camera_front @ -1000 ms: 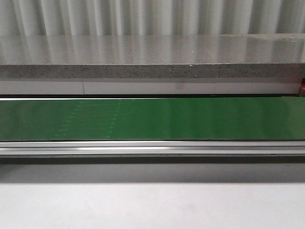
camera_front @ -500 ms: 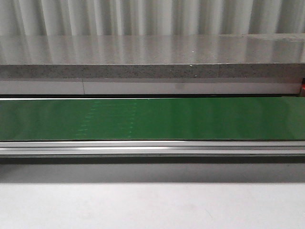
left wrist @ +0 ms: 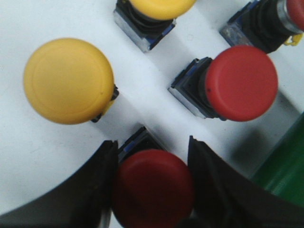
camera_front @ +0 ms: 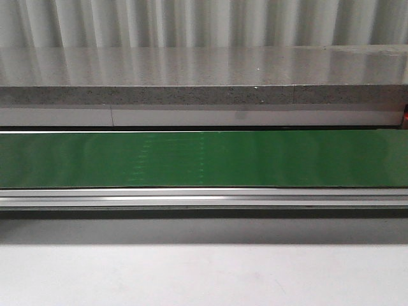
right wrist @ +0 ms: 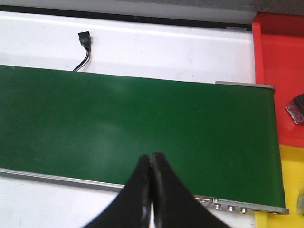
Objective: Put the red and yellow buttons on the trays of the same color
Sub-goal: 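Grasp another red button with the left gripper, then set the red button on the belt's near end and open left gripper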
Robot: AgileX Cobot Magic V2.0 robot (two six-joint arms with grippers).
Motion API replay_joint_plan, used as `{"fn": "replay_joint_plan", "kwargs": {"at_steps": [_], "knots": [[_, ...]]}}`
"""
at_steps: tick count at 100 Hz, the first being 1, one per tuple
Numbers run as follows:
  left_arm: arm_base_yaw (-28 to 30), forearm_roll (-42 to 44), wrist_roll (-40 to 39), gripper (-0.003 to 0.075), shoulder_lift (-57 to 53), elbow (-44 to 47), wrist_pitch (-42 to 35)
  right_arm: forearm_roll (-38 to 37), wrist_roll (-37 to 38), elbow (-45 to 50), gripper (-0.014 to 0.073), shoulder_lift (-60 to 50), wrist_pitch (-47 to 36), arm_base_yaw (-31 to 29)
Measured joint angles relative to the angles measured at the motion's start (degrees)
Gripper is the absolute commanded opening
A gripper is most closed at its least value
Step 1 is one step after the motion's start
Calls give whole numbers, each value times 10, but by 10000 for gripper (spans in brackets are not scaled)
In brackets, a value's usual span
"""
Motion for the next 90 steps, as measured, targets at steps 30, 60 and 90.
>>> {"fn": "replay_joint_plan", "kwargs": {"at_steps": [30,60,90], "knots": [[-11,0,65,-20,-98,-44,56,0,0,0,-67,0,0,0],[-117,-2,129,-20,-117,-77,107,0,0,0,-67,0,0,0],[-162,4,155,-20,-78,-77,116,0,0,0,-67,0,0,0]]}}
